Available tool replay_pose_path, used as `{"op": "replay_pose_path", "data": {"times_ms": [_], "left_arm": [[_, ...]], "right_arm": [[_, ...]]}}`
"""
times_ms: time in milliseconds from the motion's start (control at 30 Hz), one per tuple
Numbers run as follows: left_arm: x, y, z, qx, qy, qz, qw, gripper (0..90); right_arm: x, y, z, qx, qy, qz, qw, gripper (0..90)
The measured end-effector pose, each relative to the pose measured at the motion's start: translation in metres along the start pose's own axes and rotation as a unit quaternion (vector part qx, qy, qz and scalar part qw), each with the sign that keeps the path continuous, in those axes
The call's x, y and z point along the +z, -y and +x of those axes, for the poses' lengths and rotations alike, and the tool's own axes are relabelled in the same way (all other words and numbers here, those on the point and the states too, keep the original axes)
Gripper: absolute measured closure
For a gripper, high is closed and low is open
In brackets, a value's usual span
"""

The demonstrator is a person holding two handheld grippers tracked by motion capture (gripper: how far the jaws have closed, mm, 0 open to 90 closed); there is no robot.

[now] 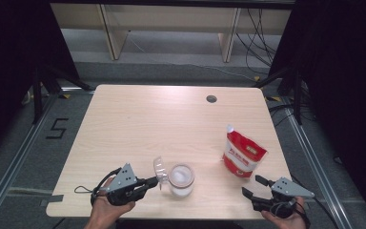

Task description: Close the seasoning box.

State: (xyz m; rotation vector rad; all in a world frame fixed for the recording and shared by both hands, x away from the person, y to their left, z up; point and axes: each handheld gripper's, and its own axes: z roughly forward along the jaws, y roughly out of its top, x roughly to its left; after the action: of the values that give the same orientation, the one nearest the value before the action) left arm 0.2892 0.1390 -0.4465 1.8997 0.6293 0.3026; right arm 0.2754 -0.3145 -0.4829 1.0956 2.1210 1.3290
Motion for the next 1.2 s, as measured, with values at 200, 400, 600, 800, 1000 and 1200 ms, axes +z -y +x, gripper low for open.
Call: {"op": "replay_pose_path", "data": {"times_ms": [200, 400, 600, 800, 1000, 1200], "left_arm": [[0.001, -0.002, 0.001, 0.008, 0.002, -0.001, 1.0000, 89.0], [0.003, -0.003, -0.002, -0.005, 0.003, -0.005, 1.0000, 88.6], [0.003, -0.006, -0.001, 0.013, 0.005, 0.001, 0.9999, 88.5], [0.007, -0.006, -0.004, 0.004, 0.005, 0.002, 1.0000, 88.1], [0.010, -0.007, -0.005, -0.004, 0.011, -0.001, 0.9999, 86.7], [0.009, -0.006, -0.002, -0.004, 0.013, -0.001, 0.9999, 82.3]], "right_arm": [[-0.001, 0.000, 0.000, 0.002, 0.003, -0.001, 1.0000, 30.2], [0.000, 0.000, 0.000, -0.001, 0.001, -0.001, 1.0000, 30.2], [0.000, 0.000, 0.000, -0.001, 0.000, -0.001, 1.0000, 30.2], [0.000, 0.000, 0.002, 0.004, -0.001, 0.002, 1.0000, 30.2], [0.000, 0.000, 0.000, -0.003, 0.000, -0.004, 1.0000, 30.2], [0.000, 0.000, 0.000, -0.004, -0.001, -0.004, 1.0000, 30.1]]}}
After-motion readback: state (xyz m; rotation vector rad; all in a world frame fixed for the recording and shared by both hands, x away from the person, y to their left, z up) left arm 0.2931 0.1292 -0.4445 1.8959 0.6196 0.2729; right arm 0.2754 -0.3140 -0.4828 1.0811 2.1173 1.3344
